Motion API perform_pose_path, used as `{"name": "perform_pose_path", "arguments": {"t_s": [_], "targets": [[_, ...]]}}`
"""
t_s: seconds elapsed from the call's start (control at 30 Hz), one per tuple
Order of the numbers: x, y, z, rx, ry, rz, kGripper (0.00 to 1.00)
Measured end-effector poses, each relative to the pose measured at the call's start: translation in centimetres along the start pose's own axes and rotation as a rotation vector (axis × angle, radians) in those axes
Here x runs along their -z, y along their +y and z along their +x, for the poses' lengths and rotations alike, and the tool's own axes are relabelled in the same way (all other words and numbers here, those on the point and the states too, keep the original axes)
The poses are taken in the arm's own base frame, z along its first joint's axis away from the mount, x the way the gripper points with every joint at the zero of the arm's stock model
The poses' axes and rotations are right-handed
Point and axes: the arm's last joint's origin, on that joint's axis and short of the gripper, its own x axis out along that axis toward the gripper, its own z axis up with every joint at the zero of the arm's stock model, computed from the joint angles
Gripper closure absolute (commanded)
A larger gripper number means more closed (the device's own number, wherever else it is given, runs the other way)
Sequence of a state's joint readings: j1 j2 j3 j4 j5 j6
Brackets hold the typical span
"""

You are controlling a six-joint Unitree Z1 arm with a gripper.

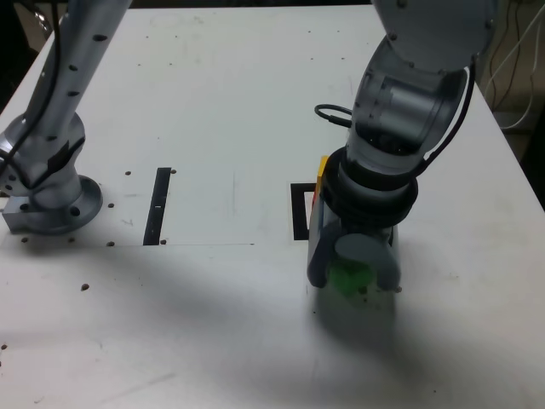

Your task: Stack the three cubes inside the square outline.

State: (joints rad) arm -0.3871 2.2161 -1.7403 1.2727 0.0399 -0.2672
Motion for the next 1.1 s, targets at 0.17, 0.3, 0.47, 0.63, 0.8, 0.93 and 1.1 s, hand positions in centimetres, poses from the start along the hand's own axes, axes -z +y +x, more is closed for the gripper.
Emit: {"name": "perform_pose_path", "arguments": {"t_s": [0.17, 0.3, 0.47, 0.63, 0.8, 0.93, 1.1], "targets": [[0.0, -0.1, -0.3, 0.031, 0.009, 0.003, 0.72], [0.4, 0.0, -1.9, 0.030, 0.007, 0.006, 0.72], [2.5, 0.2, -5.9, 0.004, -0.070, 0.022, 0.72], [4.2, 0.9, -8.2, -0.016, -0.125, 0.036, 0.72], [7.1, 2.5, -11.2, -0.057, -0.196, 0.069, 0.72], [8.7, 4.9, -12.6, -0.072, -0.207, 0.095, 0.72], [9.2, 7.7, -11.9, -0.086, -0.157, 0.122, 0.72]]}}
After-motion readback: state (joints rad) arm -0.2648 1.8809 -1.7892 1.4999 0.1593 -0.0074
